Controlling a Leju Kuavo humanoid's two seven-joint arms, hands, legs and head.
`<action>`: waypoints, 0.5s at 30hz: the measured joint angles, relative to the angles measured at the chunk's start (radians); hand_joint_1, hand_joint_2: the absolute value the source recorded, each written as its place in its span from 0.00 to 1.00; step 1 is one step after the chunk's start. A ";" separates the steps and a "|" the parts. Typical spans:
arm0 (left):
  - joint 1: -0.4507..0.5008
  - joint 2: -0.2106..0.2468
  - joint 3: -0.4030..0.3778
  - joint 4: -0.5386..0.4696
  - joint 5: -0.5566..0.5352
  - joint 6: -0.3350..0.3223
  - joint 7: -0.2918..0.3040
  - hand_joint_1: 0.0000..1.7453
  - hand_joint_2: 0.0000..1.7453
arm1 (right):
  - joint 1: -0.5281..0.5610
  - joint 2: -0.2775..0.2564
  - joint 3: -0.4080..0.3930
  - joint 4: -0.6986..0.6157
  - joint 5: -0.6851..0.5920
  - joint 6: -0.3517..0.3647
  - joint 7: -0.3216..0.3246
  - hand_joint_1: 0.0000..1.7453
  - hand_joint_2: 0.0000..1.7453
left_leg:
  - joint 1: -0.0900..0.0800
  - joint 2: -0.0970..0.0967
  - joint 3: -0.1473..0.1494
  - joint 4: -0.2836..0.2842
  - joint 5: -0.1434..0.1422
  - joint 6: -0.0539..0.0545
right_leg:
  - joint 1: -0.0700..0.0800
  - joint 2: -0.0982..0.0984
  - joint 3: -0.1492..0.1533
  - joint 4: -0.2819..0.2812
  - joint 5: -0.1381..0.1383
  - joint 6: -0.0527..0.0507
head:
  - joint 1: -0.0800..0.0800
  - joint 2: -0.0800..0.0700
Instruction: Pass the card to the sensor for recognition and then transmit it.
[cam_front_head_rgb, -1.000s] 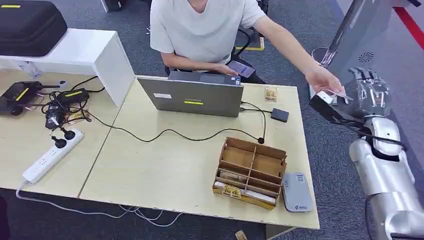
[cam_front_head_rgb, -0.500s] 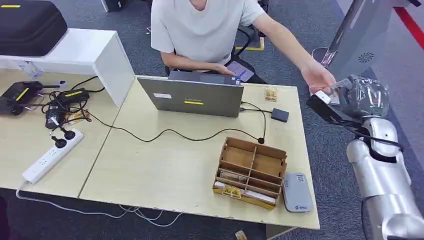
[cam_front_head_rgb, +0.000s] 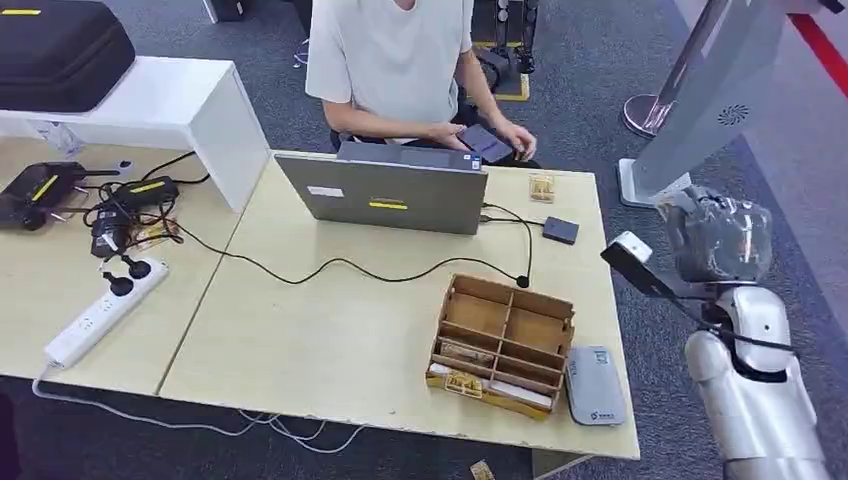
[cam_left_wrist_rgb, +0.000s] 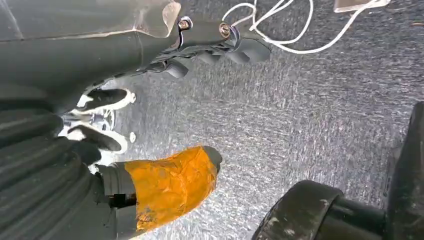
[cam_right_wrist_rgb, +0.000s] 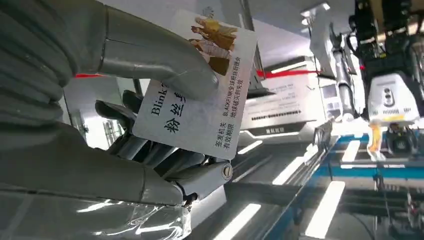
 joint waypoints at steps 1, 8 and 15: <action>0.002 -0.001 0.003 0.000 0.004 0.003 0.002 0.00 1.00 | 0.042 -0.003 -0.008 -0.046 0.000 -0.007 -0.005 1.00 1.00 | 0.000 0.000 0.000 0.000 0.000 0.000 | 0.000 0.000 0.000 0.000 0.000 0.000 | -0.001 0.000; 0.006 -0.011 0.030 0.001 0.020 0.017 0.020 0.00 1.00 | 0.290 -0.007 -0.060 -0.310 0.011 -0.037 -0.028 1.00 1.00 | 0.000 0.002 0.001 0.000 -0.004 0.000 | 0.000 0.002 0.000 0.000 -0.002 0.001 | -0.001 0.000; 0.007 -0.019 0.049 0.003 0.032 0.029 0.030 0.00 1.00 | 0.447 -0.005 -0.084 -0.445 0.016 -0.047 -0.039 1.00 1.00 | 0.000 0.002 0.000 0.000 -0.004 0.000 | 0.000 0.002 0.000 0.000 -0.002 0.001 | 0.000 0.000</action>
